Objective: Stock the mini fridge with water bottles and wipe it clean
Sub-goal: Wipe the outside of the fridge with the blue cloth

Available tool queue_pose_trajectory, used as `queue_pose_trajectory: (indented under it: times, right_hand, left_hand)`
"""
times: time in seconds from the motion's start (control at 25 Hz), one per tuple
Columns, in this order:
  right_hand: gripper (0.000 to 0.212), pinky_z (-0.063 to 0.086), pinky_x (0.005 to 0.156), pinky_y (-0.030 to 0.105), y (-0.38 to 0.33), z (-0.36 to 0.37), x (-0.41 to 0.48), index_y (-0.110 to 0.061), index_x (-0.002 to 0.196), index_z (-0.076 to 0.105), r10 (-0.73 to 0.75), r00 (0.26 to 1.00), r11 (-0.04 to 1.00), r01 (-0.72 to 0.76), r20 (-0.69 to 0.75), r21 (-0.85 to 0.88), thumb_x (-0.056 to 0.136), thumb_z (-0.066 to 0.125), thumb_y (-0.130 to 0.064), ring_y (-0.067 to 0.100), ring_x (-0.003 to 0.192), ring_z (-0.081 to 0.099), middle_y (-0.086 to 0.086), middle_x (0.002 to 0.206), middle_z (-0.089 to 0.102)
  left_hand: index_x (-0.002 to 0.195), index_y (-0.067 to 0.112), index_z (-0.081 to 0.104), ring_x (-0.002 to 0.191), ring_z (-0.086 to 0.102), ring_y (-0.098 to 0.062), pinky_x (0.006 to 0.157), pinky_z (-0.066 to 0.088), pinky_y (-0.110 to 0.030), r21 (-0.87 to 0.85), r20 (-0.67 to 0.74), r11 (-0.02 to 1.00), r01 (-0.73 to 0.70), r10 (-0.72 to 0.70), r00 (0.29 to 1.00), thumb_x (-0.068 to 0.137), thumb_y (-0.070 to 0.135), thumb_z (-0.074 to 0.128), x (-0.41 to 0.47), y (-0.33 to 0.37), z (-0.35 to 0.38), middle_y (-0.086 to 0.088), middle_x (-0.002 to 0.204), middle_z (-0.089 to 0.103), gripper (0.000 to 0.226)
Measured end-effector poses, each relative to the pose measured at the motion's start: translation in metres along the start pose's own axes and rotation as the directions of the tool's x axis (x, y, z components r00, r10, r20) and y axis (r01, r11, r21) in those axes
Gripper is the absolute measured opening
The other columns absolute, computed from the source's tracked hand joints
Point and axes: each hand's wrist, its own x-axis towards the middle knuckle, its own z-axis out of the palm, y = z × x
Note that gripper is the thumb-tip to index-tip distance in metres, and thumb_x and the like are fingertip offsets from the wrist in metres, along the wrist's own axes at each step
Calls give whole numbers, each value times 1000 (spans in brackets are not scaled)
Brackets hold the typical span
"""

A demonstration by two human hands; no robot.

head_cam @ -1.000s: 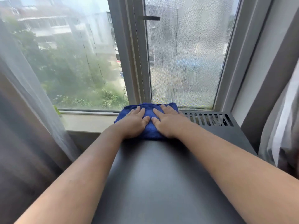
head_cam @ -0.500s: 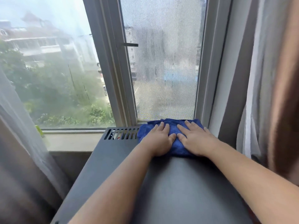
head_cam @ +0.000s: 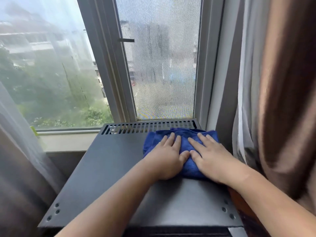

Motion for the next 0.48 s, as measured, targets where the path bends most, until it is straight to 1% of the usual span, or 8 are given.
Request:
queue_pose_trajectory:
  times: [0.12,0.2,0.24,0.28,0.36,0.4,0.44,0.48]
  right_hand:
    - [61,-1,127,41,-17,-4,-61,-41,162,1,-29,999,1000,29,16,-1,106,21,-55,14,157,-12,-7,171,-11]
    - [67,-5,127,39,-27,-2,-98,-46,160,-5,-49,998,998,48,38,33,96,7,-66,9,155,-19,-13,168,-18]
    - [75,-5,127,38,-31,2,-114,-48,159,-6,-56,998,998,55,37,42,87,-2,-69,7,154,-20,-16,167,-19]
    - [80,-2,127,38,-35,6,-127,-50,158,-2,-83,996,996,83,14,17,80,-5,-70,7,155,-16,-18,167,-15]
    - [77,12,124,38,-40,11,-144,-51,157,18,-98,992,995,96,-74,-30,83,4,-69,9,157,4,-13,169,4]
    - [77,9,124,38,-41,12,-147,-52,157,16,-94,993,996,93,-77,-14,83,2,-68,8,157,1,-14,169,3]
    - [79,0,124,35,-40,13,-147,-52,158,4,-95,993,995,96,-71,8,81,-4,-69,5,156,-11,-17,168,-9]
    - [80,-7,124,33,-40,11,-145,-51,158,-6,-74,997,997,74,1,35,80,-9,-69,3,153,-22,-19,166,-20]
  left_hand:
    - [162,12,-5,157,-14,-24,119,-15,-26,12,-60,999,-43,44,997,111,45,19,-57,11,14,-6,170,-12,66]
    - [162,20,-12,155,-22,-19,120,-15,-27,-29,-64,1000,-1,-1,998,106,58,13,-91,14,23,5,166,-22,72]
    - [160,23,-17,154,-25,-16,119,-16,-26,-42,-35,999,23,-25,999,99,66,5,-106,16,30,8,163,-27,78]
    - [157,26,-23,153,-28,-14,117,-18,-24,-42,-12,998,39,-40,999,88,76,-8,-119,19,34,10,160,-32,86]
    - [145,29,-36,152,-30,-14,114,-20,-23,8,30,998,56,-56,998,57,86,-32,-137,24,37,9,157,-39,105]
    - [143,30,-37,152,-30,-13,114,-21,-23,18,34,997,69,-70,997,54,86,-35,-140,24,39,9,157,-40,105]
    - [146,31,-35,151,-31,-11,114,-20,-22,8,26,997,76,-76,997,63,87,-27,-140,24,39,10,158,-39,100]
    - [151,31,-31,151,-30,-9,115,-19,-22,-11,25,997,78,-78,997,78,84,-14,-137,21,38,11,160,-37,92]
